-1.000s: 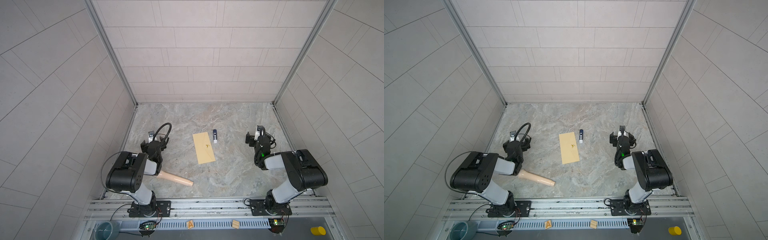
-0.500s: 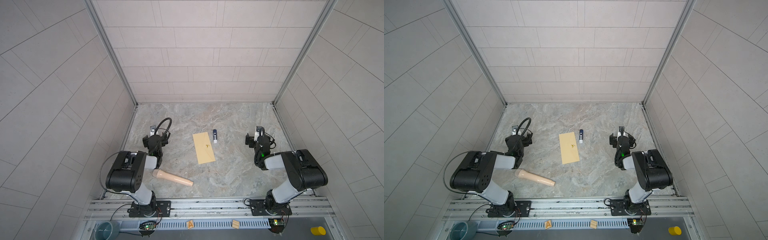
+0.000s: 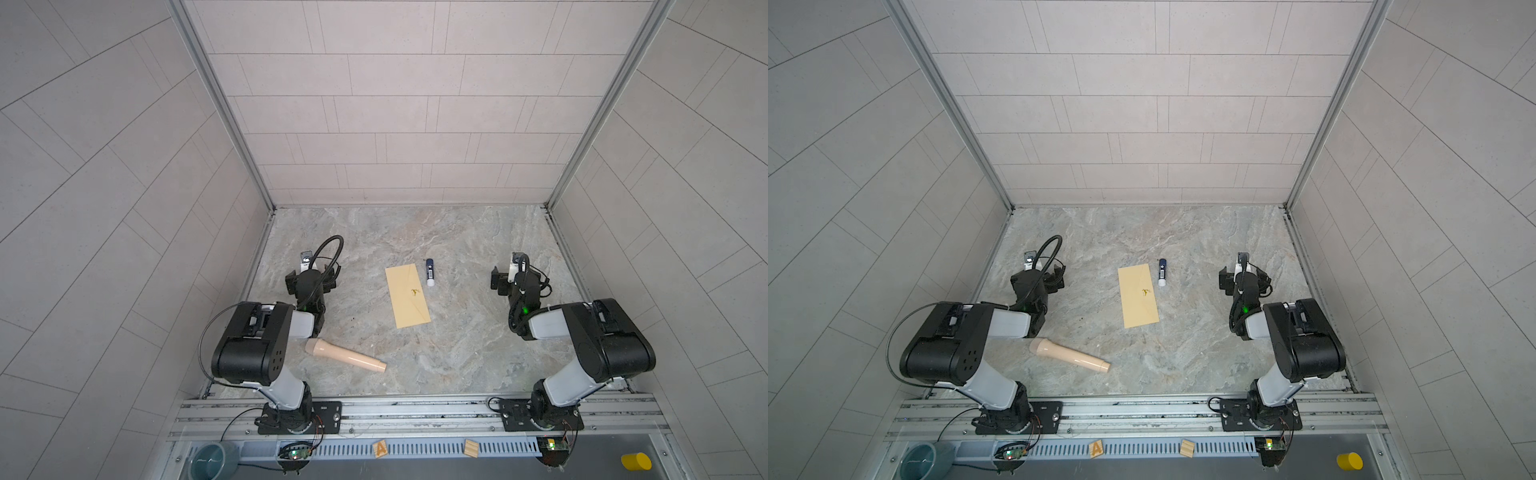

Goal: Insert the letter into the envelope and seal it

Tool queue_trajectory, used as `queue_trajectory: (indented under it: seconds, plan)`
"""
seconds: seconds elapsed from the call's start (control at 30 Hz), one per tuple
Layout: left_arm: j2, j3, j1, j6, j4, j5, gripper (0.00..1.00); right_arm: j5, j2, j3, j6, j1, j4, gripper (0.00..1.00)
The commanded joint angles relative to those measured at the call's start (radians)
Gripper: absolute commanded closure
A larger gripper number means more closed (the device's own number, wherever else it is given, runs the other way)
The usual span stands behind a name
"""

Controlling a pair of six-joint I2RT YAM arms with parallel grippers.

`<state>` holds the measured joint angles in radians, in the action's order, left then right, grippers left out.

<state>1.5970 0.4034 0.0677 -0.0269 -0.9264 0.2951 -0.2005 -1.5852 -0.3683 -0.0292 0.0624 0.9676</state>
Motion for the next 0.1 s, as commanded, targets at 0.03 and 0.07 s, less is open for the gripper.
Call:
queue_trajectory:
  seconds: [0.03, 0.07]
  plan:
    - [-0.011, -0.011, -0.005, -0.001, -0.006, -0.003, 0.00, 0.007, 0.005, 0.001, 0.014, -0.003, 0.000, 0.01]
    - [-0.012, -0.013, -0.005, -0.001, -0.007, -0.005, 0.00, 0.007, 0.007, 0.004, 0.013, -0.004, 0.001, 0.01]
